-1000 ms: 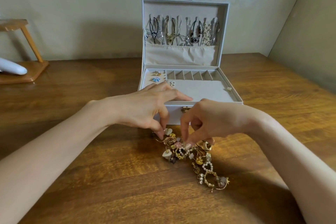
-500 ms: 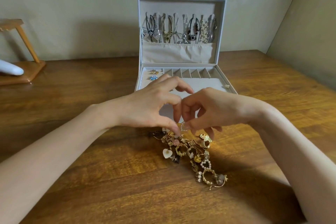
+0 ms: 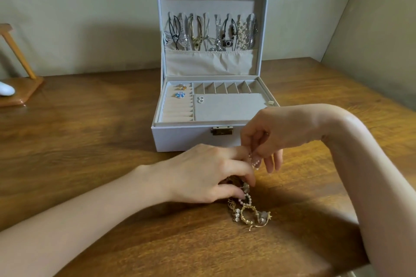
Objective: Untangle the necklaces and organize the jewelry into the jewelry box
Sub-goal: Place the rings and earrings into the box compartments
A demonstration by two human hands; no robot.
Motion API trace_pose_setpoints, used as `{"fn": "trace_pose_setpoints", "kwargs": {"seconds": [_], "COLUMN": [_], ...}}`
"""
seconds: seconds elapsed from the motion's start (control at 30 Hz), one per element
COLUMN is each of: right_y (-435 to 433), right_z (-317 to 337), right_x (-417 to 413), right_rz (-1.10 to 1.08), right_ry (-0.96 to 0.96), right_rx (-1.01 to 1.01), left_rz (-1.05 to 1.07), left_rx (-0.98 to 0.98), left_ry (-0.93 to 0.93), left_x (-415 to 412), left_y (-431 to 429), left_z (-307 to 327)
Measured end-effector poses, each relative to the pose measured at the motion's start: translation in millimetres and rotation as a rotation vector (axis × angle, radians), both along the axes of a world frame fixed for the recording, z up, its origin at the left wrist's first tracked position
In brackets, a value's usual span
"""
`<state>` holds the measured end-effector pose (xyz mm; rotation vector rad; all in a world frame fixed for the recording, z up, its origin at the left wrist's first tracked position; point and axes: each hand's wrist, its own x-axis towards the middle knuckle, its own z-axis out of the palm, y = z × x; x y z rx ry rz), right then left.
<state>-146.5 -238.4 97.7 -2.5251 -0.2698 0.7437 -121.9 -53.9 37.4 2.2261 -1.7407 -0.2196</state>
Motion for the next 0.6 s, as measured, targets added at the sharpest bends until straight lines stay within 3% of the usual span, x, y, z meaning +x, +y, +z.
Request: {"fn": "trace_pose_setpoints", "kwargs": {"seconds": [0.3, 0.6], "right_y": [-4, -5], "right_z": [-1, 4], "right_x": [0, -1], "right_rz": [-0.019, -0.019], "right_ry": [-0.004, -0.074], "right_rx": [0.027, 0.107], "left_rz": [0.023, 0.175], "left_rx": [-0.058, -0.235], "left_ry": [0.023, 0.565], "left_x": [-1, 15], "left_y": [-5, 1], "left_z": [-9, 12]}}
